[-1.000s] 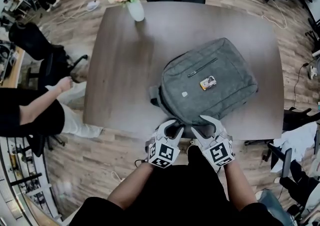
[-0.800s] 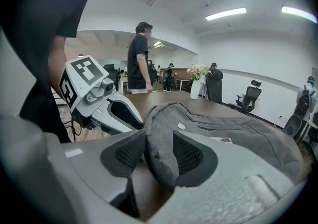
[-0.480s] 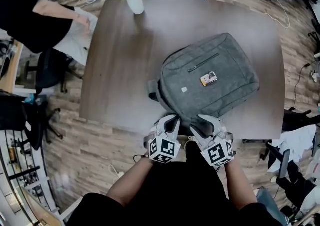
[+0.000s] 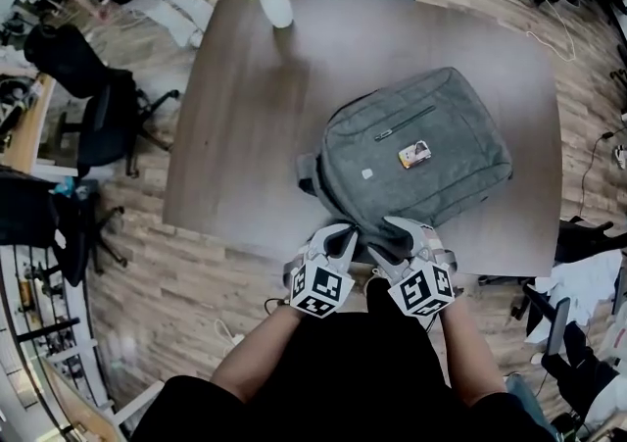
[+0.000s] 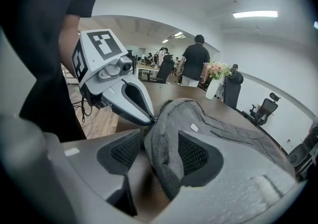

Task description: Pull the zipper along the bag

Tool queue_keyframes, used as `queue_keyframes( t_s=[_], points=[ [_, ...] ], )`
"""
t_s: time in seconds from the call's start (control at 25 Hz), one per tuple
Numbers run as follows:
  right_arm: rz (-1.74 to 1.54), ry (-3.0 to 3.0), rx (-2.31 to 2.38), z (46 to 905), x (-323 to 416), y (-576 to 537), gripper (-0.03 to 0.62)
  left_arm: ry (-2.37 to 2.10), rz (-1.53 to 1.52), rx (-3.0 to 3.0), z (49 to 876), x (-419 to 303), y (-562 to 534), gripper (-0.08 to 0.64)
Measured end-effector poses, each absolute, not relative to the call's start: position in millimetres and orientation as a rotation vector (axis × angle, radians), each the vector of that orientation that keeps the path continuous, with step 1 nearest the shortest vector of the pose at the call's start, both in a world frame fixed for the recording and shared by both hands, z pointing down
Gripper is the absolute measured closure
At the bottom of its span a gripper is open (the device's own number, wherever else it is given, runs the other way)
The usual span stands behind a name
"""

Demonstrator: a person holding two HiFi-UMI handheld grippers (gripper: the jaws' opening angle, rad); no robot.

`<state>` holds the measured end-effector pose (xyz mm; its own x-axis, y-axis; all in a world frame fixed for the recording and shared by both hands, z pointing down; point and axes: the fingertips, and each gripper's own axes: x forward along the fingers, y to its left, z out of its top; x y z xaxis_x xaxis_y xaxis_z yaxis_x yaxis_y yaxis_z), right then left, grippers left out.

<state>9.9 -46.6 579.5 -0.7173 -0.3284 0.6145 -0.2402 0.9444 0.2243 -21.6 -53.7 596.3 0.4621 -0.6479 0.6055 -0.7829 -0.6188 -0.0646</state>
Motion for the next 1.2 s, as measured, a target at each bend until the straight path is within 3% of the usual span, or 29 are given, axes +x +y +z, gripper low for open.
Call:
queue_keyframes(
  t_s=[0.16, 0.28, 0.44, 1.2],
  points=[
    [-0.182, -2.357, 0.355, 589, 5, -50, 0.363, -1.214, 0.84, 2.527, 590, -22, -55, 0.535],
    [-0.197, -2.34, 0.348, 590, 4, -52, 0.46, -1.209, 0.811, 2.536, 586, -25, -55, 0.537],
    [-0.228, -2.309, 0.329, 589, 3, -54, 0.5, -1.212, 0.818, 2.522, 581, -28, -60, 0.537],
    [-0.495, -2.277, 0.035, 572, 32, -35, 0.512, -0.884, 0.779, 2.475, 573, -40, -60, 0.535]
  ],
)
